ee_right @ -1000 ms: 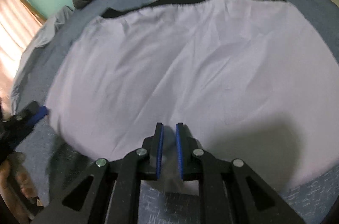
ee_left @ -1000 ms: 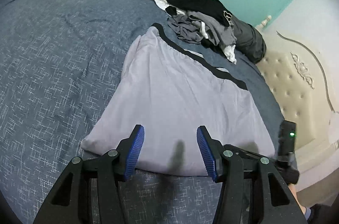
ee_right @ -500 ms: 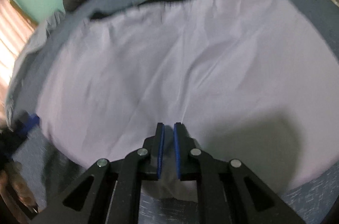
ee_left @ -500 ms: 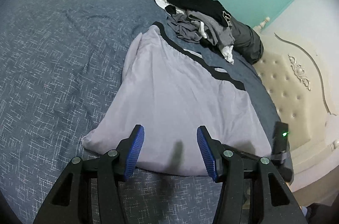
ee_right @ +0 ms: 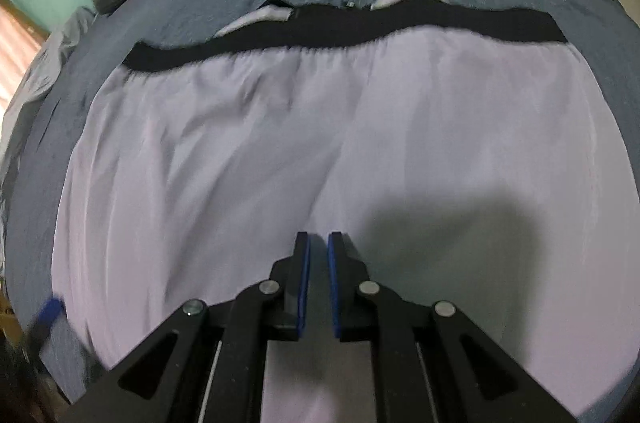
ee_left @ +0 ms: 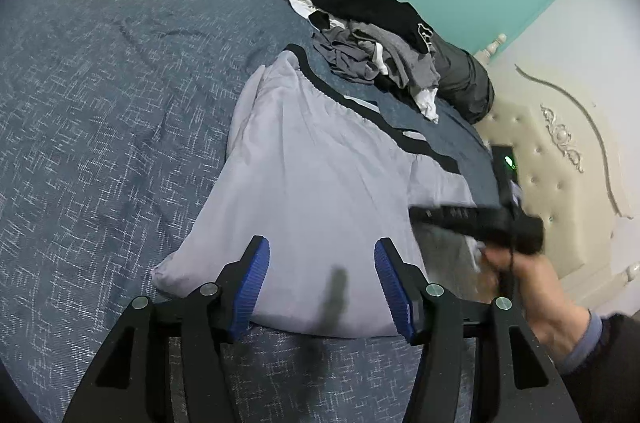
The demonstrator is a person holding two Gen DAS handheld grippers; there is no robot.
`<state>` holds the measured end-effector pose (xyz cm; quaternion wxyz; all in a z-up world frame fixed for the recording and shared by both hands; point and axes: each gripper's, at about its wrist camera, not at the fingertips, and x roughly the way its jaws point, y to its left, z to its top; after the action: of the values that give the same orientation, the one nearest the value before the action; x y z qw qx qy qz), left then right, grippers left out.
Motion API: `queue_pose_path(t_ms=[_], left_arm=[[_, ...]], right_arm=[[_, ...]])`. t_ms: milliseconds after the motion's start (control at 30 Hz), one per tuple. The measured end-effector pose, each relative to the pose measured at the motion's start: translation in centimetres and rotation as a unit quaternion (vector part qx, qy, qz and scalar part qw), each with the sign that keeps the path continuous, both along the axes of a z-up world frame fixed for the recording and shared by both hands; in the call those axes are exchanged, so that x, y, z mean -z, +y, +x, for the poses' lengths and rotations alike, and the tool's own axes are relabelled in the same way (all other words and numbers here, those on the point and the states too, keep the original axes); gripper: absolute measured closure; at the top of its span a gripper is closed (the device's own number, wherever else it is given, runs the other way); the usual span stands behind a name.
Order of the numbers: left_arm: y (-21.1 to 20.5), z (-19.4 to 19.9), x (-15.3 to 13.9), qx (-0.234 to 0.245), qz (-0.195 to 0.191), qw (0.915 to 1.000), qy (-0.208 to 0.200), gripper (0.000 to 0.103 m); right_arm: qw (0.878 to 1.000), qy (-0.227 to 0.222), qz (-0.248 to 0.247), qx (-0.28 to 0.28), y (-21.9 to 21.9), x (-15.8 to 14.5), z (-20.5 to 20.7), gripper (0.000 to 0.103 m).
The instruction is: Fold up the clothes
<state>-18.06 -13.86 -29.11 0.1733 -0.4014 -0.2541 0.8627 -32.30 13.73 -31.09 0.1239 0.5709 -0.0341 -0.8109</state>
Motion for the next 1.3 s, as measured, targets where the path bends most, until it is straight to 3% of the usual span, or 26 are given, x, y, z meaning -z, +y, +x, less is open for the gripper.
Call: queue_pose_path(t_ms=[400, 567, 733, 933, 1133, 1300], left_arm=[[-0.7, -0.4, 0.2, -0.005, 0.007, 1.0000, -0.005, 0.043], [-0.7, -0.5, 0.2, -0.001, 0.006, 1.0000, -0.004, 0.043], [-0.7, -0.7, 0.6, -0.002, 0.008, 0.9999, -0.012, 0.043], [-0.5, -0.4, 0.2, -0.005, 0.001, 1.0000, -0.006, 0.043], [-1.1, 0.2, 0.0, -0.018, -0.005, 0.9998, -0.005, 0.043], [-1.4, 0.7, -0.4, -0.024, -0.011, 0.9997, -0.001, 0.043]], right_arm=[[1.000, 0.022, 0.001, 0.016, -1.2, 0.1, -10.0, 0.096], [0.999, 0.027, -0.007, 0.028, -0.9, 0.9, -12.6, 0.096], [0.999, 0.033, 0.008, 0.015, -0.8, -0.4, -13.3, 0.096], [1.000, 0.025, -0.002, -0.003, -0.2, -1.5, -9.6, 0.096], [0.998, 0.018, -0.024, -0.048, 0.2, -1.7, -2.0, 0.096], [0.998, -0.004, -0.030, -0.050, 2.0, -0.9, 5.1, 0.096]])
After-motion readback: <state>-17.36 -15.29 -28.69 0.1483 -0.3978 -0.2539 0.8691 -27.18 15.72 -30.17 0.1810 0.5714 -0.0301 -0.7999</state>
